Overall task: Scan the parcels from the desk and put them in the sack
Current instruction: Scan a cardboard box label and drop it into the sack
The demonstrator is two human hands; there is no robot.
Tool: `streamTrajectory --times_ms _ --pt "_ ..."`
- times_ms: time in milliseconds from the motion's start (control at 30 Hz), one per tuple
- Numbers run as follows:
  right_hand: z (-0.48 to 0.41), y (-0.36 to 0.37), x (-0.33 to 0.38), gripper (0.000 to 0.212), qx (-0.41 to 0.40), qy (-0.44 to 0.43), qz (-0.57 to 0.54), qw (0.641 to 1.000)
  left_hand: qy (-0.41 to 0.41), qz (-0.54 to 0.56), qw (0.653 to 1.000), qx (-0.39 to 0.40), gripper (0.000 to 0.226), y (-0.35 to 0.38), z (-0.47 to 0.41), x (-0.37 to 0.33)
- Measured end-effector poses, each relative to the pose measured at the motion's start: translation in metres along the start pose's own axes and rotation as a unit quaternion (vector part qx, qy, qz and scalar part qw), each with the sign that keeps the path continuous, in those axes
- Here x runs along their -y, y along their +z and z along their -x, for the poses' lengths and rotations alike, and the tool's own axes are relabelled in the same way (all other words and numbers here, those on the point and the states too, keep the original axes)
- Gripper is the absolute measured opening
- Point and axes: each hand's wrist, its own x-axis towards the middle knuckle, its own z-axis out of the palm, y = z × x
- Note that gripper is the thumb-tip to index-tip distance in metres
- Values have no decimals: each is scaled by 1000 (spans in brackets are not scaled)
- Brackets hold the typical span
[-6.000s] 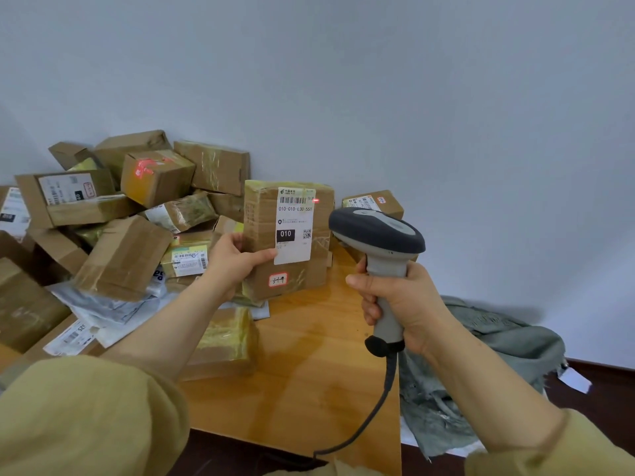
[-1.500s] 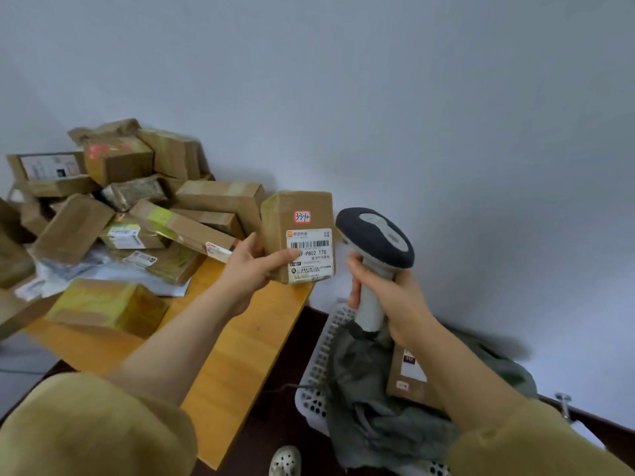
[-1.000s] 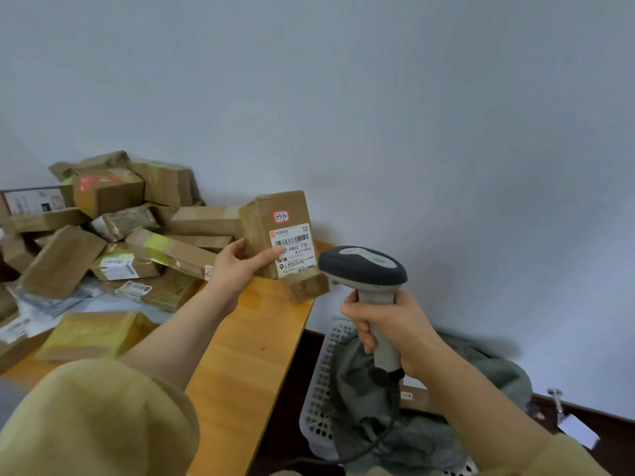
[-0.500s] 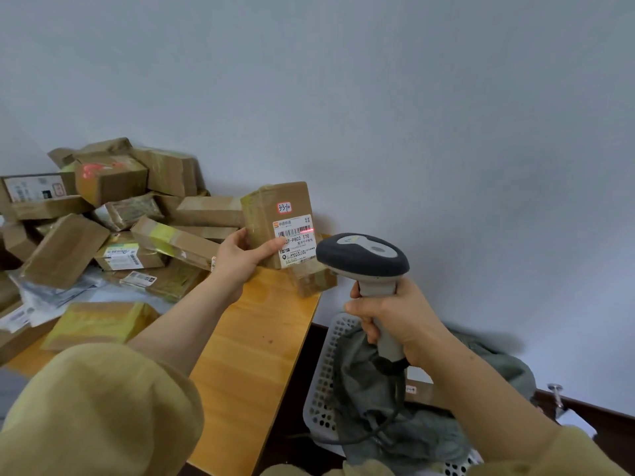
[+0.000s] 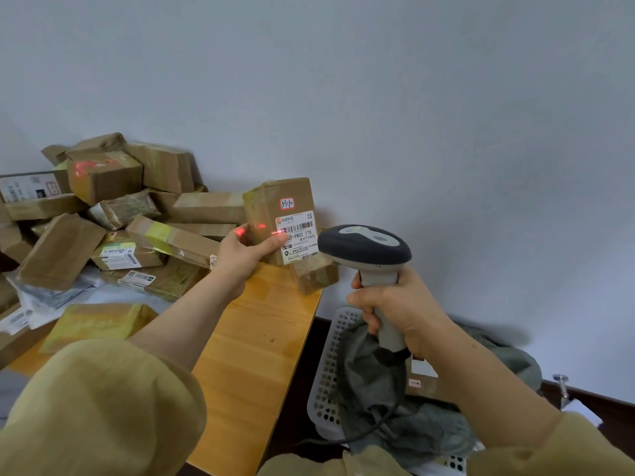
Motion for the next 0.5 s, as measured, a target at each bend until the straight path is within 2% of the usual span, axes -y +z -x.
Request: streamTrajectory --times_ms 100,267,400,500 --pt "-3 -2 -1 13 -1 6 -1 1000 0 -1 1000 3 102 4 -1 0" --pt "-6 -6 -3 12 -3 6 -2 1000 -3 -3 1000 2 86 12 -3 1" --pt "-10 -8 -6 13 -3 13 -17 1000 -4 -6 1000 8 85 17 -5 1" --pt "-13 -12 -9 13 -5 22 -36 999 -10 -12 1000 21 67 25 -5 2"
